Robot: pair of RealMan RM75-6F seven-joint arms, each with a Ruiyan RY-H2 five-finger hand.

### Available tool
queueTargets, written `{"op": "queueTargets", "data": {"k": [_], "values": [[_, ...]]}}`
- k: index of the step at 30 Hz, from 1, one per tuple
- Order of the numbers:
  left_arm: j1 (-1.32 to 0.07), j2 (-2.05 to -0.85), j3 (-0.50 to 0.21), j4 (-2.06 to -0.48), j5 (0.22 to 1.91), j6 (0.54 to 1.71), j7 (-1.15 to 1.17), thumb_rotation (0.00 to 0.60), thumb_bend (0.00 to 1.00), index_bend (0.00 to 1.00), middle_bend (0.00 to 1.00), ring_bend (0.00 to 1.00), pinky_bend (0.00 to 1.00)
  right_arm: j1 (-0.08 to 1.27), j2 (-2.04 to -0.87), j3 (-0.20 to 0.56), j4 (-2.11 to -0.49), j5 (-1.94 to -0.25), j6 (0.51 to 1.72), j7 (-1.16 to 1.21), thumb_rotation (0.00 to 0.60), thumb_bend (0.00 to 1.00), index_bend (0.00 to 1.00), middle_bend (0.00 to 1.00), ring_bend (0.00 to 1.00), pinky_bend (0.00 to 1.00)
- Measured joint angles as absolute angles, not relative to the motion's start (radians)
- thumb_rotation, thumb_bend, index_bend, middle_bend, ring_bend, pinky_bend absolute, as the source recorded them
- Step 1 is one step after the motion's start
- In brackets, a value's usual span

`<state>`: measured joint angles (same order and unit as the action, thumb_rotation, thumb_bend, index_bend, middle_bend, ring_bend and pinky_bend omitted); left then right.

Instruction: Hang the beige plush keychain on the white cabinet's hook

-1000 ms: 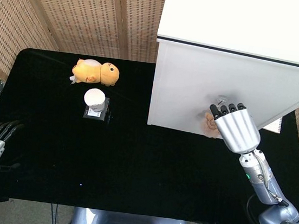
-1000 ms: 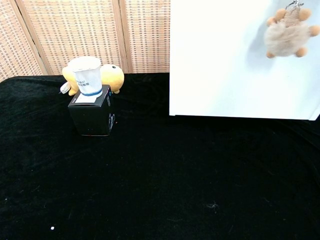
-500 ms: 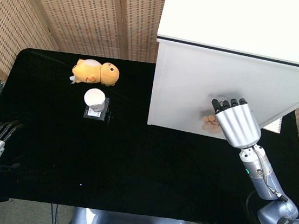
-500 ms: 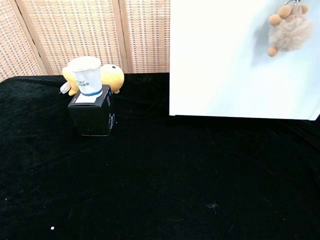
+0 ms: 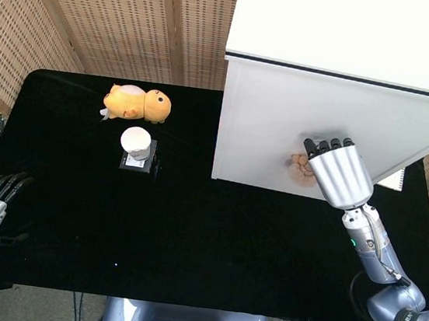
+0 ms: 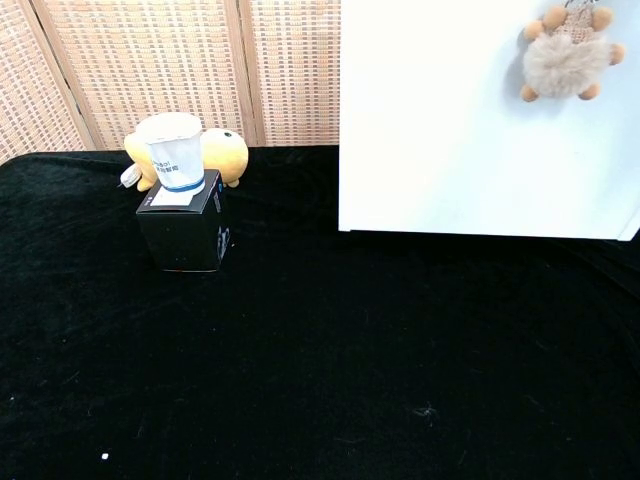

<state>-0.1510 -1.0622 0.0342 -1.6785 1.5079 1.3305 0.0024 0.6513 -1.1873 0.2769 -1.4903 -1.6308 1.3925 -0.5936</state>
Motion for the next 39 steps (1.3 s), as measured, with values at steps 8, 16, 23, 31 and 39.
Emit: {"op": "queueTargets", "data": {"k": [8, 16, 23, 31, 39], "values": [[-0.150, -1.061, 0.035, -1.680, 1.510, 1.333, 0.003, 0.600, 0.00, 0.00, 0.00, 0.00, 0.00, 0.646, -1.182, 0.267, -1.492, -1.631, 1.387, -0.598, 0.600, 0.56, 0.74, 0.93, 0.91, 1.00], [-0.149, -1.062, 0.036, -1.680, 1.513, 1.336, 0.003, 0.600, 0.00, 0.00, 0.00, 0.00, 0.00, 0.642, -1.186, 0.274, -1.494, -1.627, 1.404, -0.607, 0.600, 0.24, 0.61, 0.93, 0.91, 1.00], [-0.149, -1.061, 0.037, -1.680, 1.515, 1.336, 0.002, 0.600, 0.00, 0.00, 0.00, 0.00, 0.00, 0.630, -1.177, 0.276, -1.508, -1.648, 1.444, -0.600, 0.600, 0.23, 0.63, 0.93, 0.91, 1.00], [-0.145, -1.057, 0.038, -1.682, 1.522, 1.345, -0.007, 0.600, 0.00, 0.00, 0.00, 0.00, 0.00, 0.575, -1.126, 0.250, -1.574, -1.713, 1.525, -0.566, 0.600, 0.23, 0.62, 0.89, 0.89, 1.00], [-0.134, -1.053, 0.042, -1.680, 1.547, 1.376, -0.010, 0.600, 0.00, 0.00, 0.00, 0.00, 0.00, 0.411, -1.105, 0.157, -1.634, -1.720, 1.645, -0.453, 0.600, 0.00, 0.31, 0.29, 0.25, 0.54]]}}
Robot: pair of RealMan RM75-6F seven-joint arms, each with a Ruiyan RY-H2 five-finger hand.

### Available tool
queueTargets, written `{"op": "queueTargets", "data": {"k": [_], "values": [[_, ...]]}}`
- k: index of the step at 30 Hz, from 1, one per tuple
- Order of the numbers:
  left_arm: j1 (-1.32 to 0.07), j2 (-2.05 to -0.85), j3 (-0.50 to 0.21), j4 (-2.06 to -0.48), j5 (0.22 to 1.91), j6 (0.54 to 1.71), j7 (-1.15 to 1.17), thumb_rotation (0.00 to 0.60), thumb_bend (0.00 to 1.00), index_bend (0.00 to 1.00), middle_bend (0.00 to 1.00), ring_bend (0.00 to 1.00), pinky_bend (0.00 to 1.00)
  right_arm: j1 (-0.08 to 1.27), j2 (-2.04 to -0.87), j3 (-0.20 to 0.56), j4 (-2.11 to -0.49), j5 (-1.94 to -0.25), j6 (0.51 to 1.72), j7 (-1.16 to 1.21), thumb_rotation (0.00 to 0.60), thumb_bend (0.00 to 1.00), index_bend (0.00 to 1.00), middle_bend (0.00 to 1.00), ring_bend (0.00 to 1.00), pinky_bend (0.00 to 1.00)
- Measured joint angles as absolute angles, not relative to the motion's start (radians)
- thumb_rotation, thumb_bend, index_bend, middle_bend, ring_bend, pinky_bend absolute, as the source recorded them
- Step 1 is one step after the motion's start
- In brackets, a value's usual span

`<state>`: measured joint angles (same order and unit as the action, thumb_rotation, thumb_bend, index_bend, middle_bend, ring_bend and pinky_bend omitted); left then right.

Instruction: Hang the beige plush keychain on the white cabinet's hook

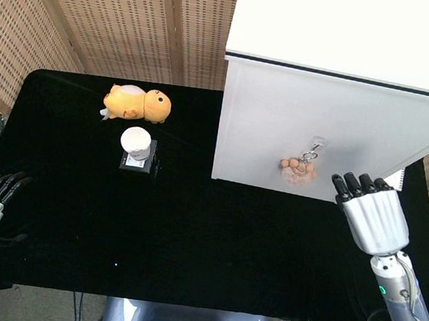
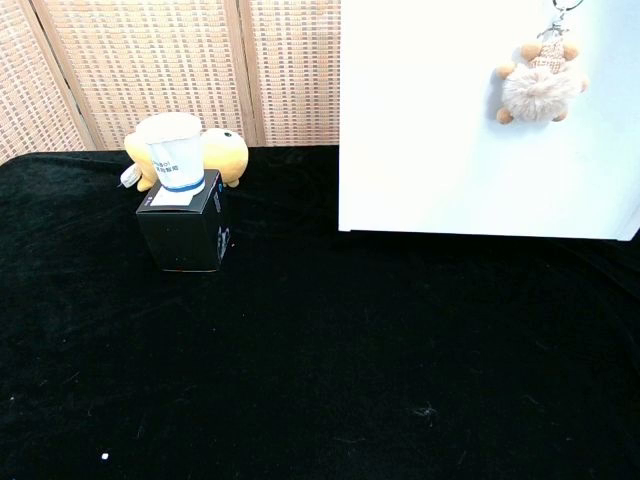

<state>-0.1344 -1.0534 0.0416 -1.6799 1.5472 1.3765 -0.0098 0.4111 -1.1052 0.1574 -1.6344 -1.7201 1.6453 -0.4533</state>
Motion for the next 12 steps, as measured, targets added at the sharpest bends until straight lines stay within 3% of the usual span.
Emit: {"op": "queueTargets", "data": {"k": [2, 5, 8, 12], "values": [[-0.130, -1.055, 0.044, -1.680, 1.558, 1.388, -0.004, 0.600, 0.00, 0.00, 0.00, 0.00, 0.00, 0.359, -1.105, 0.126, -1.650, -1.706, 1.666, -0.434, 0.600, 0.00, 0.25, 0.18, 0.10, 0.45], [-0.122, -1.057, 0.047, -1.684, 1.572, 1.406, 0.005, 0.600, 0.00, 0.00, 0.00, 0.00, 0.00, 0.288, -1.112, 0.083, -1.654, -1.694, 1.710, -0.387, 0.600, 0.00, 0.18, 0.06, 0.01, 0.39], [-0.108, -1.060, 0.050, -1.690, 1.582, 1.435, 0.022, 0.600, 0.00, 0.00, 0.00, 0.00, 0.00, 0.226, -1.127, 0.048, -1.637, -1.673, 1.743, -0.339, 0.600, 0.00, 0.08, 0.00, 0.00, 0.25], [-0.085, -1.066, 0.053, -1.697, 1.604, 1.480, 0.041, 0.600, 0.00, 0.00, 0.00, 0.00, 0.00, 0.154, -1.150, 0.016, -1.602, -1.647, 1.771, -0.271, 0.600, 0.00, 0.05, 0.00, 0.00, 0.20]]}}
